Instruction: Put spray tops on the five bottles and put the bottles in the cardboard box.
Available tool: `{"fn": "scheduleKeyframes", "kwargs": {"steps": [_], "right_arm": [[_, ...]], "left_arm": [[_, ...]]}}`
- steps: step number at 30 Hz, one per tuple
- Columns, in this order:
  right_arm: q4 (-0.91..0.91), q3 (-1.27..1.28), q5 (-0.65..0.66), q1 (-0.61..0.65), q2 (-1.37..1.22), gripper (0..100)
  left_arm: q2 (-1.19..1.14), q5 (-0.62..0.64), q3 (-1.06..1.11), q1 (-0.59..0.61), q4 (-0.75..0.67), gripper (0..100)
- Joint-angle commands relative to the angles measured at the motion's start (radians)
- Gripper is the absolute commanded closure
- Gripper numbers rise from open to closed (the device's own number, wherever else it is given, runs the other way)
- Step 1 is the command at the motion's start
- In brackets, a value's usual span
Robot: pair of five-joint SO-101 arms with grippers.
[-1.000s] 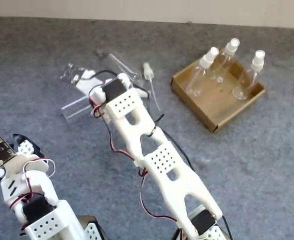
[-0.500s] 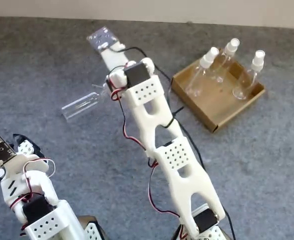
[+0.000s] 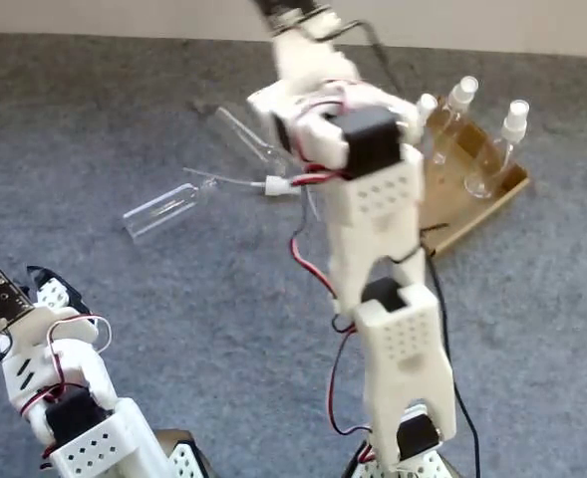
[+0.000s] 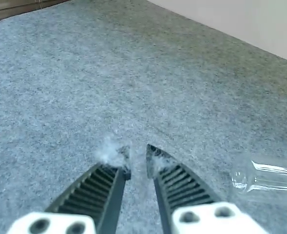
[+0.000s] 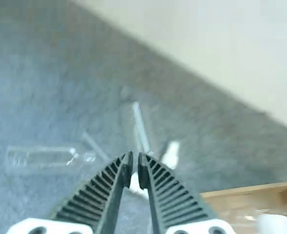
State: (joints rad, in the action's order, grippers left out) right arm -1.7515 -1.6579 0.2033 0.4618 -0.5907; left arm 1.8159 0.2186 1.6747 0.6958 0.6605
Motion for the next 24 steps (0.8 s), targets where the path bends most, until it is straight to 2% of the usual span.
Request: {"fn": "scheduleKeyframes", "kwargs": {"steps": [1,13,18,24], "right_arm": [[-0.022,-0.116,-0.012,-0.079,0.159,97.9],[-0.022,-0.116,-0.012,-0.366,0.404,97.9],[-0.022,-0.107,-0.012,-0.433,0.504,97.8],[-0.019,0.197,-0.012,-0.466,0.733,97.8]], "left_arm": [[0.002,-0.014,0.019,-0.021,0.003,99],[0.002,-0.014,0.019,-0.022,0.003,99],[0.002,-0.014,0.019,-0.022,0.003,99],[0.004,-0.046,0.019,-0.073,0.029,99]]}}
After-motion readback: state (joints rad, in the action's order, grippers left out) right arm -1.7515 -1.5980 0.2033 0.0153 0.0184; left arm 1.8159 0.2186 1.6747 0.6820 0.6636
